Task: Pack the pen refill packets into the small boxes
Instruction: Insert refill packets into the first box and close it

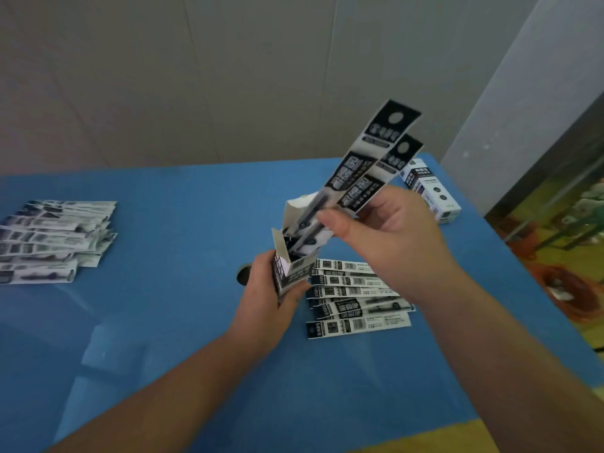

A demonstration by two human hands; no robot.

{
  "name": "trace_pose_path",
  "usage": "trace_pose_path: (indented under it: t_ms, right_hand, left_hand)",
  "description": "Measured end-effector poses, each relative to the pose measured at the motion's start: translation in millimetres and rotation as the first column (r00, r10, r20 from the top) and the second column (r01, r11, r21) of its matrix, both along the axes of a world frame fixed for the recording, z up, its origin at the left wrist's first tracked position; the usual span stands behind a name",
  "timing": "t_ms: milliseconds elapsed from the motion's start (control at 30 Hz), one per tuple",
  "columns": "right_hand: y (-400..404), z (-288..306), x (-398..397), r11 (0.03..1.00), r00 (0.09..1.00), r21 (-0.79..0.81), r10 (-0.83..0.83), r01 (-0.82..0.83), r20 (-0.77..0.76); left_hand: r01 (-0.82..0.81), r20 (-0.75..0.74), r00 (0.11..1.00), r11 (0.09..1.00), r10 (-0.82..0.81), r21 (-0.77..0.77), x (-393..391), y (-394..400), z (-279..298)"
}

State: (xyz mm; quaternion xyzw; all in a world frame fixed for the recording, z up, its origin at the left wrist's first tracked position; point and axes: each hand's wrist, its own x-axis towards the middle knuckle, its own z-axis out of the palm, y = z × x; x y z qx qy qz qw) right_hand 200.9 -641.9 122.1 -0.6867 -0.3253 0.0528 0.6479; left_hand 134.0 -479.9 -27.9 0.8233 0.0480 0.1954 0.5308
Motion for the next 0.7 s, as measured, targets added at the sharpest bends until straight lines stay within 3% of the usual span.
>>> trace_pose_path:
  t_ms: [200, 367, 533, 600, 700]
  right_hand:
    - [-2.5, -0.6, -2.2, 0.999, 0.999, -0.038, -0.021, 0.023, 0.040]
    - [-0.4, 2.3, 8.1, 0.890, 0.990, -0.441, -0.066, 0.115, 0.125]
    - [15.0, 11.2, 15.9, 0.763, 0.995, -0.646, 0.044, 0.026, 0.092]
    - [14.1, 14.6, 20.6, 0.743, 0.989, -0.667, 0.047, 0.058, 0.138]
    - [12.3, 18.7, 25.9, 0.789, 0.989, -0.613, 0.062, 0.031, 0.131]
  left_hand:
    - [0.032, 0.015, 0.999, 0.999, -0.031, -0.013, 1.2, 5.0, -4.2]
    - [0.070, -0.010, 0.997, 0.997, -0.070, -0.023, 4.4, 5.4, -6.4]
    - [0.053, -0.024, 0.998, 0.998, -0.054, -0.035, 7.0, 7.4, -6.2]
    - [0.049, -0.036, 0.998, 0.998, -0.050, -0.034, 6.0, 7.9, -4.8]
    - [0.016, -0.045, 0.999, 0.999, -0.018, -0.036, 4.7, 5.3, -3.4]
